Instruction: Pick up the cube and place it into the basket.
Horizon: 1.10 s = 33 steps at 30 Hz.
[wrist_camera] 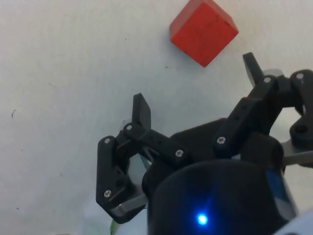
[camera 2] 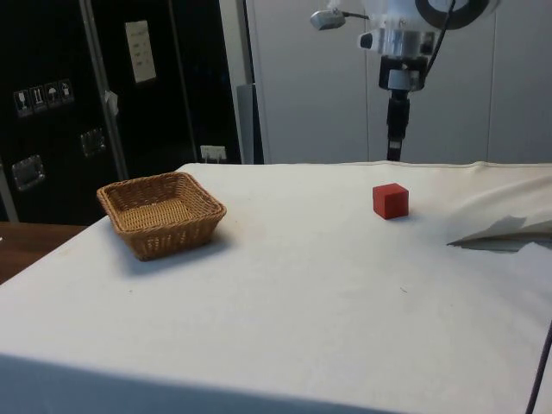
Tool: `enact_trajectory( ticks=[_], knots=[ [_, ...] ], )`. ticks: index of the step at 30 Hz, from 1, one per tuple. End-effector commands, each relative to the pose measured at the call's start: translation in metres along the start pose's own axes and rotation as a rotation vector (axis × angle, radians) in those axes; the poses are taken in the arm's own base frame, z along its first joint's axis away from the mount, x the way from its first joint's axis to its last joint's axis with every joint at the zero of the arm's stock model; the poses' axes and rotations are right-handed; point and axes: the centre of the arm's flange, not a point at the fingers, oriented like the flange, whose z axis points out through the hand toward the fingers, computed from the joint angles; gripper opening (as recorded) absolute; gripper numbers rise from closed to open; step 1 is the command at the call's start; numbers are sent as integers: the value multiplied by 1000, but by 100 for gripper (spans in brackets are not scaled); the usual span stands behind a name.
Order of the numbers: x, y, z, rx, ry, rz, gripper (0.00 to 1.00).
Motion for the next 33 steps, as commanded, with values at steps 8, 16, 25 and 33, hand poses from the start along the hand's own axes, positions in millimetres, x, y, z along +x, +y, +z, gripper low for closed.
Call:
enact_trajectory(
  ticks=[8, 16, 25, 33],
  knots=[
    [4, -3, 6, -4, 5, -65, 100],
    [10, -3, 19, -28, -17, -117, 100],
    [11, 0, 34, -53, -47, -177, 100],
    [8, 3, 44, -63, -71, -232, 100]
  ],
)
